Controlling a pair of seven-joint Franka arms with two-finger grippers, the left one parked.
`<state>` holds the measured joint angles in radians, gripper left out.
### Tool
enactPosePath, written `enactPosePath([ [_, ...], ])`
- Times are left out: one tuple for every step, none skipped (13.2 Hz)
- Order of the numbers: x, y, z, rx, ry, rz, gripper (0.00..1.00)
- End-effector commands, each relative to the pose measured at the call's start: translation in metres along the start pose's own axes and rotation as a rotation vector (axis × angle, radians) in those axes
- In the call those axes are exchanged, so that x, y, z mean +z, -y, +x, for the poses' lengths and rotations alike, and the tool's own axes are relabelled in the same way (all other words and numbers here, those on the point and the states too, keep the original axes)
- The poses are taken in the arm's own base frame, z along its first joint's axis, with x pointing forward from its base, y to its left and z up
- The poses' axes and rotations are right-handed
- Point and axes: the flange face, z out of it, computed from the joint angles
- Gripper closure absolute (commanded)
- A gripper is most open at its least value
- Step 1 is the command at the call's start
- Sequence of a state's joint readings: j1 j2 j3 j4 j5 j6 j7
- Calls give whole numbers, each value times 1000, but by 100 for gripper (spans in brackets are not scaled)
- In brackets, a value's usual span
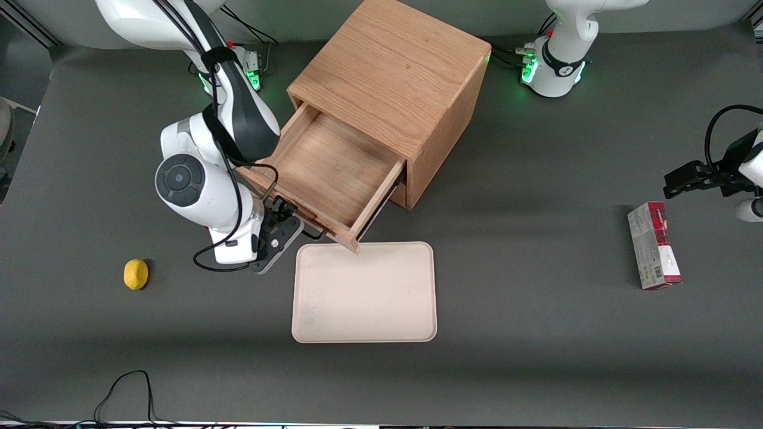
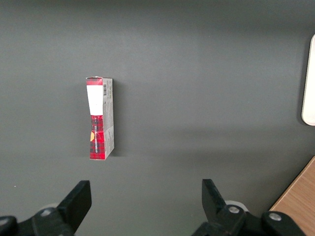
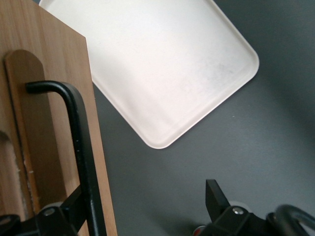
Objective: Open upper drawer
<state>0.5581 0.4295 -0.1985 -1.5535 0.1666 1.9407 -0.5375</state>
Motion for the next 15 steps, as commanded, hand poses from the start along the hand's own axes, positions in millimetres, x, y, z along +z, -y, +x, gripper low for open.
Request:
enactPosePath([
  [-4,-28,4,-30,2,-21,0],
  [-1,-35,2,-25,5,-21,0],
  [-2,-41,2,-23,2,-26,0],
  [0,-44,3,-29,2,-27,0],
  [-1,-46,3,-28,-1,-28,0],
  [-2,-46,4,-28,-1,-28,0],
  [-2,-45,4,-22,-2,-27,0],
  [-4,-43,4,-20,-5,-25,0],
  [-9,-41,4,-16,0,-12,0],
  [-19,-40,6,-14,-4,-9,0],
  [-31,-37,7,-19,-3,-6,0],
  [-41,-37,7,-21,-1,-3,0],
  [-51,-35,8,-24,-3,-2,0],
  [-61,-33,8,-27,-2,0,0],
  [-70,-33,8,-29,-3,-2,0],
])
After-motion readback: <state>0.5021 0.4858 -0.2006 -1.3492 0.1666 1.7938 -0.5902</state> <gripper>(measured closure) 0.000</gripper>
